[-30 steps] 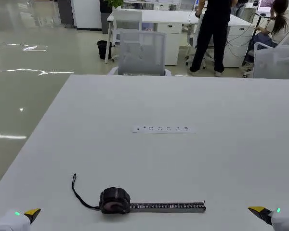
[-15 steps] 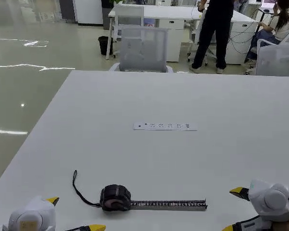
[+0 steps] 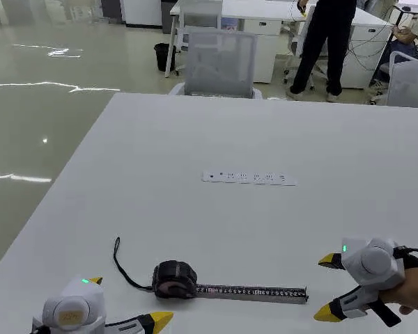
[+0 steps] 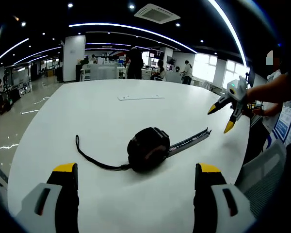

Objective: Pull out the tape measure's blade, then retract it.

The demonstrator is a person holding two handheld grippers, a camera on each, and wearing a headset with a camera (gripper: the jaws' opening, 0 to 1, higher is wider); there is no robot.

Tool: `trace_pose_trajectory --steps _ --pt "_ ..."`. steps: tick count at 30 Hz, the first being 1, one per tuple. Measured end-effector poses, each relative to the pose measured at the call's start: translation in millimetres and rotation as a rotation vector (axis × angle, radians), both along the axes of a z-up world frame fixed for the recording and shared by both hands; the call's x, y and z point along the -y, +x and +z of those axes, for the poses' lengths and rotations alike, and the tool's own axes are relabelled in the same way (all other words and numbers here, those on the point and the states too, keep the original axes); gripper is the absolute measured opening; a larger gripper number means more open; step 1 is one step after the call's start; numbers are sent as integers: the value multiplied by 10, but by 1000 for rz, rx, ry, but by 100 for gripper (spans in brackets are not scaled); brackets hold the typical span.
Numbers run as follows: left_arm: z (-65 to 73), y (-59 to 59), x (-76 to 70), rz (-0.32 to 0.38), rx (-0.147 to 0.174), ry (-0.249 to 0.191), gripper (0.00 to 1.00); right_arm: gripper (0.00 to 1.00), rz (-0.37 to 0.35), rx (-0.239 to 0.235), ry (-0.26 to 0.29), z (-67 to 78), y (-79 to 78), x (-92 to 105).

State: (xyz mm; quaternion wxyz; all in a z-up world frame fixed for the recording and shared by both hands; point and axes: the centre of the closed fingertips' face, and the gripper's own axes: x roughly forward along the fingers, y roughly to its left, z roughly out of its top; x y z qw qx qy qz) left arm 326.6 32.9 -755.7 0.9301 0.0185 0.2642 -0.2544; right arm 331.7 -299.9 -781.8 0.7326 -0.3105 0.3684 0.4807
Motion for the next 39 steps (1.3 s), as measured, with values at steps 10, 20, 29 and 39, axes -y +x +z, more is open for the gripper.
trace_pose_trajectory --steps 10,20,29,39 --pt "-45 46 65 -4 14 36 99 53 162 -68 -115 -155 17 -25" --pt "6 123 57 20 53 44 99 39 206 -128 -136 -293 22 -107" --pt "11 168 126 33 48 27 99 30 190 -169 -161 -436 31 -90" --pt "-28 132 183 23 37 25 99 24 196 -177 -203 -519 53 -11"
